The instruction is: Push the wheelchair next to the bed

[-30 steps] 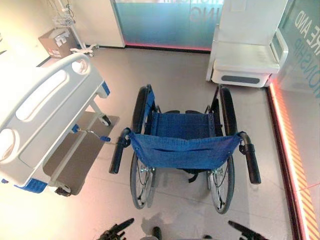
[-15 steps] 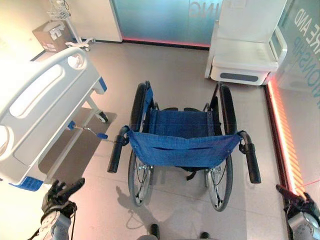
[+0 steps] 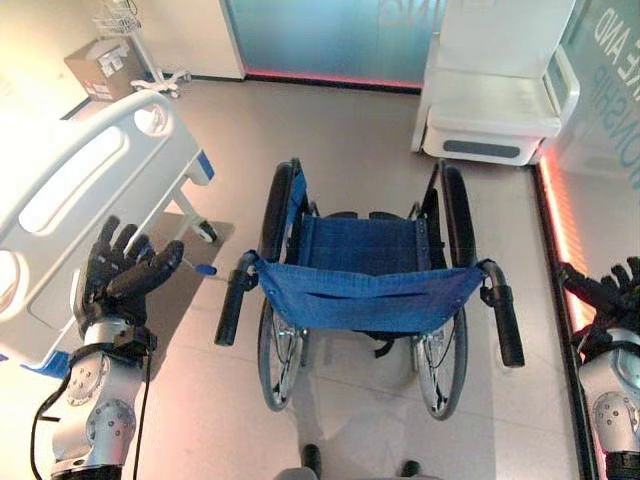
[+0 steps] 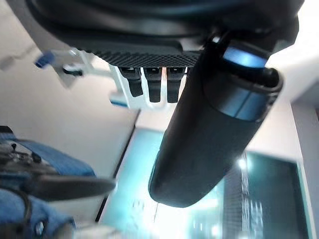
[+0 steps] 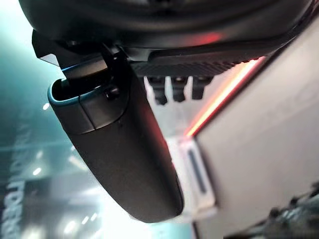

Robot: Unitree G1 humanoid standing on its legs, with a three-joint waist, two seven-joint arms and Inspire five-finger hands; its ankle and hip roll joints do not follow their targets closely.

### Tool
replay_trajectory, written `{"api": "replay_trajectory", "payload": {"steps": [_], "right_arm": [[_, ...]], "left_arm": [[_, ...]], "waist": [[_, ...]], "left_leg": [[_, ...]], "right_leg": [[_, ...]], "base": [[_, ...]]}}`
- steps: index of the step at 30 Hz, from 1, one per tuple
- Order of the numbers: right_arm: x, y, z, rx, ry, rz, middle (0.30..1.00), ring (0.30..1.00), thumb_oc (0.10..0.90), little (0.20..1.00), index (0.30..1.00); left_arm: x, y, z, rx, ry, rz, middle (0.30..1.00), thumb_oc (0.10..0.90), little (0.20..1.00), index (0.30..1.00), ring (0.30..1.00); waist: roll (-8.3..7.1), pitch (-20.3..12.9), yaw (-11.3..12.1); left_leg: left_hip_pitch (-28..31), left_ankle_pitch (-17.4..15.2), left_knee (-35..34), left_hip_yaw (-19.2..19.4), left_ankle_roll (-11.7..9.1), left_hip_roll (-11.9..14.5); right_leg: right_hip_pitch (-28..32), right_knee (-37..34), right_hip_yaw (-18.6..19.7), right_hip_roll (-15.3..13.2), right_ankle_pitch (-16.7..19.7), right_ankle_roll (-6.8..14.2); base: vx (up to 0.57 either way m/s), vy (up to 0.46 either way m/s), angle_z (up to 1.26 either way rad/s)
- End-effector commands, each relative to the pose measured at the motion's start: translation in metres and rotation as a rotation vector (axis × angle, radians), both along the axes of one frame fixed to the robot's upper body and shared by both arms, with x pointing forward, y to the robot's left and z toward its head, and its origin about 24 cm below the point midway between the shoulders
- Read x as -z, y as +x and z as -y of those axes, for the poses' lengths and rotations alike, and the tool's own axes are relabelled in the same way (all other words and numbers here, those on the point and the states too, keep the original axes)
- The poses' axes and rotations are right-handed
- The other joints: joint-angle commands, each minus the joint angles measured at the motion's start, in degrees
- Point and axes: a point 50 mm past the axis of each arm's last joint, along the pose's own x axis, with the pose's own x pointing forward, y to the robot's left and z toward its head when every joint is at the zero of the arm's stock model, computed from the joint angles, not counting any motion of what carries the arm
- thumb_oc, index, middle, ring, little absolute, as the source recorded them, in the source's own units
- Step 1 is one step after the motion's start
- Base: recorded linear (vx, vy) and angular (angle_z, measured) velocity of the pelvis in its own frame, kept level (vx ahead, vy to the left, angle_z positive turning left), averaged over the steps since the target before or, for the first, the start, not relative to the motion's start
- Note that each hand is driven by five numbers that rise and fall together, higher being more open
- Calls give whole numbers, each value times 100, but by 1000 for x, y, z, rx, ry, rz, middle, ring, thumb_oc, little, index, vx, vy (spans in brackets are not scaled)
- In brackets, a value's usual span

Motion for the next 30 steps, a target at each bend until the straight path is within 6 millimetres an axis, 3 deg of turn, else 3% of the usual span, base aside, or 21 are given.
{"api": "replay_trajectory", "payload": {"steps": [1,6,10,18,24,30], "right_arm": [[-76,12,-4,-98,-160,240,900,900,800,900,900],[-72,11,-16,-254,-74,201,900,900,800,900,900],[-66,3,-18,-316,-26,120,900,900,800,900,900],[-82,-12,-18,-402,-80,89,900,900,800,900,900],[-83,-19,-36,-512,-96,75,900,900,800,900,900],[-92,-19,-44,-562,-117,129,900,900,800,900,900]], "left_arm": [[-74,13,7,164,106,247,900,800,900,900,900],[-76,13,17,271,103,175,900,800,900,900,900],[-71,5,12,279,146,51,900,800,900,900,900],[-82,-12,0,304,192,-66,900,800,900,900,900],[-85,-22,-1,259,308,-154,900,800,900,900,900],[-94,-24,-1,286,304,-133,900,800,900,900,900]], "waist": [[-50,-192,-14],[-83,-182,-45],[-140,-165,-61],[-253,-60,-49],[-267,-36,2],[-260,-1,26]], "left_leg": [[14,-338,24,185,-176,108],[16,-341,21,256,-175,116],[8,-314,22,334,-165,130],[-47,-280,16,406,-145,114],[-94,-247,19,437,-147,108],[-127,-232,39,460,-164,112]], "right_leg": [[-291,110,111,54,100,-215],[-306,114,117,59,104,-187],[-333,124,127,77,122,-168],[-377,84,148,129,167,-126],[-394,57,100,125,184,-103],[-409,64,50,115,185,-89]], "base": [[0,0,0],[0,0,0],[-14,-28,0],[-17,-30,-2],[0,-3,1],[0,0,0]]}}
